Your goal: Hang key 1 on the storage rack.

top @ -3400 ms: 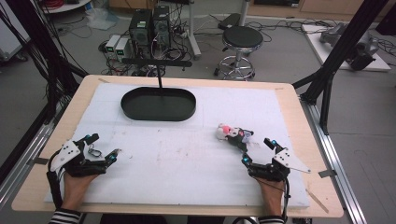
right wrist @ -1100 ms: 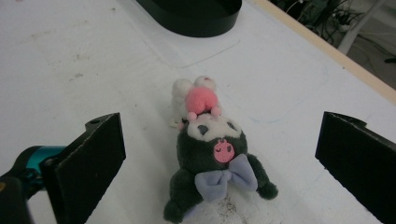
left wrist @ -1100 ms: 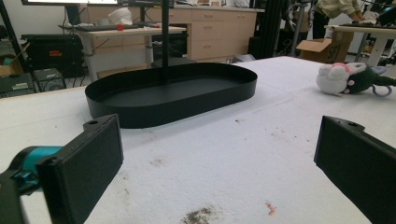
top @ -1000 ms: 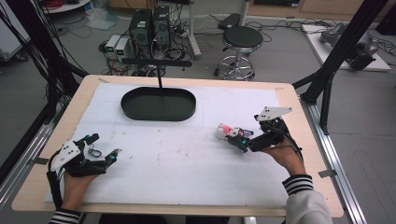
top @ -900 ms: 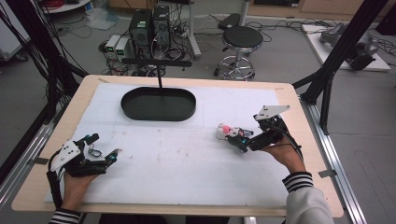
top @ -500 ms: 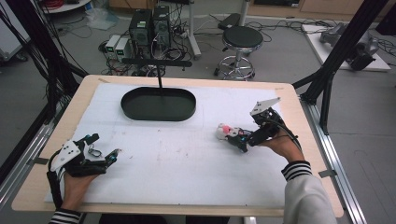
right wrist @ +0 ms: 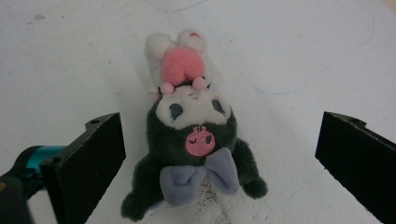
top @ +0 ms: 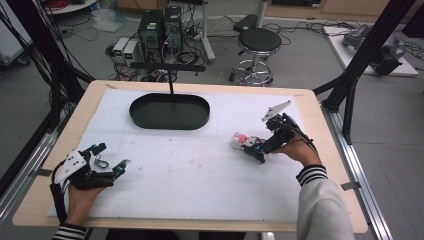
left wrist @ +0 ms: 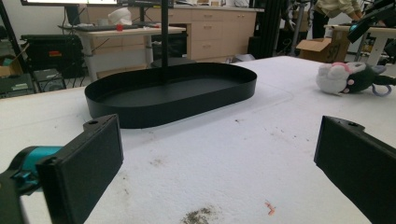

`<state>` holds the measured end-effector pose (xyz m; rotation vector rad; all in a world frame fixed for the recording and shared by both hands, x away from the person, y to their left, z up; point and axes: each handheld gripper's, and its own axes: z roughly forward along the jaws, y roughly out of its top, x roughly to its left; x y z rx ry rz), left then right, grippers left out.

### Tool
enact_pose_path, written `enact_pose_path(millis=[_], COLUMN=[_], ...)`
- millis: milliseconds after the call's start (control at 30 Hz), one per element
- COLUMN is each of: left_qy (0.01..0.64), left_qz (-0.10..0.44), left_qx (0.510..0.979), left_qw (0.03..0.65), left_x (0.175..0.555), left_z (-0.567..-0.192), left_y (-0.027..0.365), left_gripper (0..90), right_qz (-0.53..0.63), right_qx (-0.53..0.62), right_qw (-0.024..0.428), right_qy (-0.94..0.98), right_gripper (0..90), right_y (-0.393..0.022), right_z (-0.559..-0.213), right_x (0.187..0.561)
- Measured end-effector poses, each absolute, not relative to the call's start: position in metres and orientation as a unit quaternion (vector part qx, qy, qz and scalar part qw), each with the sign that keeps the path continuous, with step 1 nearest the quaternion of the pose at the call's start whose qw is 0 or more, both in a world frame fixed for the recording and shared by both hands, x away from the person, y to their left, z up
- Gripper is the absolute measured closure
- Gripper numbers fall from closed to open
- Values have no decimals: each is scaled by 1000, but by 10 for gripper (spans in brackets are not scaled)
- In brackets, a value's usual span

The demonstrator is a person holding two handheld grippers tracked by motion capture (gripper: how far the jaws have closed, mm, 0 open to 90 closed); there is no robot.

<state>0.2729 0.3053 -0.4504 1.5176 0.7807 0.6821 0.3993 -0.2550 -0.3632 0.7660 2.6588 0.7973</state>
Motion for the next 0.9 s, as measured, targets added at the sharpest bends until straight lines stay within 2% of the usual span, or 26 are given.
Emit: enact_pose_path(millis=[900], left_qy=[338], left_qz=[293], left_qx=[655], left_qw=[609], left_x=[273], left_z=[-450], left_y=[305], left_gripper=[17], right_qz=[219], right_qx=[269], right_qw=[97], right_qy=[933], right_gripper=[41], right_y=[-240], right_z=[-393], right_x=[416])
